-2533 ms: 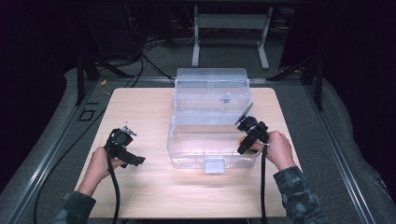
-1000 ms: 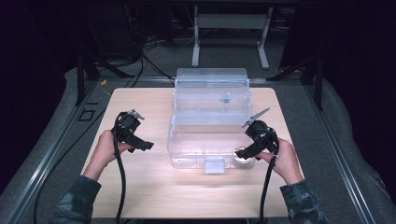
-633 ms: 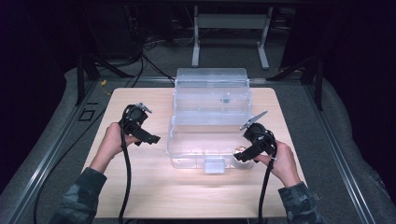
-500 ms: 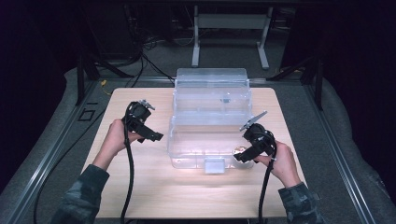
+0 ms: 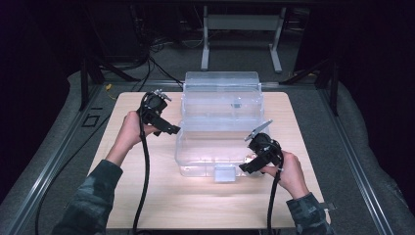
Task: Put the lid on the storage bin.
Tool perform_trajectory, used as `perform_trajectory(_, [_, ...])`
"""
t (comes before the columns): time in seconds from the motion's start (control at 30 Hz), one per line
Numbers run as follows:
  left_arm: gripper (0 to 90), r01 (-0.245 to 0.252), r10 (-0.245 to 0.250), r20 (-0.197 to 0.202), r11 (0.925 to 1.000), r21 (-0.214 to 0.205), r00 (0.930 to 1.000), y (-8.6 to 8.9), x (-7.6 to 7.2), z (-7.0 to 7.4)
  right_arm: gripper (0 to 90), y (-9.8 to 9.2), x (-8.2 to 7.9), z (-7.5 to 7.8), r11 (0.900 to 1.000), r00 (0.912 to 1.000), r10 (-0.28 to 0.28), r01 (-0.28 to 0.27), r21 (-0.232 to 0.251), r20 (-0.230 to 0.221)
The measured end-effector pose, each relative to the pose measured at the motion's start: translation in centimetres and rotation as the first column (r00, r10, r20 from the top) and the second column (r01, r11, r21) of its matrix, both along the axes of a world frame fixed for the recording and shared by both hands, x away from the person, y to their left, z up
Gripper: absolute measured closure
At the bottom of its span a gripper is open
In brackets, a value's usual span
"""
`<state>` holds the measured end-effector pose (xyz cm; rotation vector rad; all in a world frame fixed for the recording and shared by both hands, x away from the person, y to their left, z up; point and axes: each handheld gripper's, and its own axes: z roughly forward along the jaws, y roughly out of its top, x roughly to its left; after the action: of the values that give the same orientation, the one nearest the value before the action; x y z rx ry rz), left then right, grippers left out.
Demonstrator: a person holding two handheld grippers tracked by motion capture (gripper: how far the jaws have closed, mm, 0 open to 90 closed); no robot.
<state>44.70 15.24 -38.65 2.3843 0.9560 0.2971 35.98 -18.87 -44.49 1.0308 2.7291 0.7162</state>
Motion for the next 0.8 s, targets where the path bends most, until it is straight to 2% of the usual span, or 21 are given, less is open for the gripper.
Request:
perform_trajectory(0.03, [0.2, 0.002, -0.002, -0.002, 1.0, 0.0, 1.0, -0.2, 0.2, 0.1, 18.8, 0.2, 0.0, -0.1, 0.9999, 1.0, -0.003, 0.003, -0.012, -0.004])
perform_trajectory(0.17, [0.2, 0.004, -0.004, 0.005, 1.0, -0.001, 1.0, -1.0, 1.0, 0.6, 25.8, 0.8, -0.1, -0.7, 0.9999, 0.9999, 0.011, -0.011, 0.001, -0.012])
perform_trajectory(0.27, [0.1, 0.024, -0.024, 0.002, 0.9991, -0.034, 0.9997, -1.5, 1.6, 0.7, 32.3, 1.2, -0.2, -1.1, 0.9998, 0.9996, 0.02, -0.02, 0.003, -0.02])
perform_trajectory(0.33, [0.1, 0.029, -0.028, 0.009, 0.9989, -0.038, 0.9996, -1.8, 2.0, 0.8, 37.5, 1.5, -0.2, -1.5, 0.9999, 0.9995, 0.014, -0.013, 0.01, -0.029])
perform_trajectory(0.4, [0.1, 0.034, -0.033, 0.02, 0.9992, -0.023, 0.9992, -2.2, 2.3, 0.8, 42.5, 1.7, -0.2, -1.7, 0.9998, 0.9991, 0.019, -0.019, 0.003, -0.038])
perform_trajectory(0.43, [0.1, 0.037, -0.037, 0.015, 0.9989, -0.029, 0.9992, -2.4, 2.5, 0.8, 45.1, 1.8, -0.2, -1.8, 0.9998, 0.9991, 0.018, -0.018, -0.002, -0.038])
perform_trajectory(0.5, [0.1, 0.04, -0.04, 0.014, 0.9982, -0.043, 0.9991, -2.8, 3.0, 0.9, 45.2, 2.0, -0.3, -2.0, 0.9998, 0.9992, 0.016, -0.017, -0.009, -0.037])
perform_trajectory(0.57, [0.2, 0.063, -0.063, 0.008, 0.995, -0.077, 0.998, -3.2, 3.4, 1.0, 45.4, 2.1, -0.4, -2.0, 0.9997, 0.9994, 0.011, -0.012, -0.022, -0.034])
perform_trajectory(0.63, [0.3, 0.064, -0.063, 0.03, 0.9959, -0.064, 0.9976, -3.7, 3.8, 1.2, 46.1, 2.0, -0.5, -2.0, 0.9997, 0.9995, 0.006, -0.007, -0.025, -0.033])
perform_trajectory(0.7, [0.6, 0.074, -0.072, 0.027, 0.9922, -0.1, 0.9971, -4.1, 4.3, 1.3, 47.0, 1.8, -0.5, -1.9, 0.9999, 0.9995, 0.006, -0.006, -0.016, -0.032])
perform_trajectory(0.8, [2.0, 0.073, -0.069, 0.048, 0.9934, -0.088, 0.9965, -4.9, 5.1, 1.5, 52.6, 1.3, -0.6, -1.7, 1.0, 0.9997, 0.001, -0.001, 0.002, -0.026])
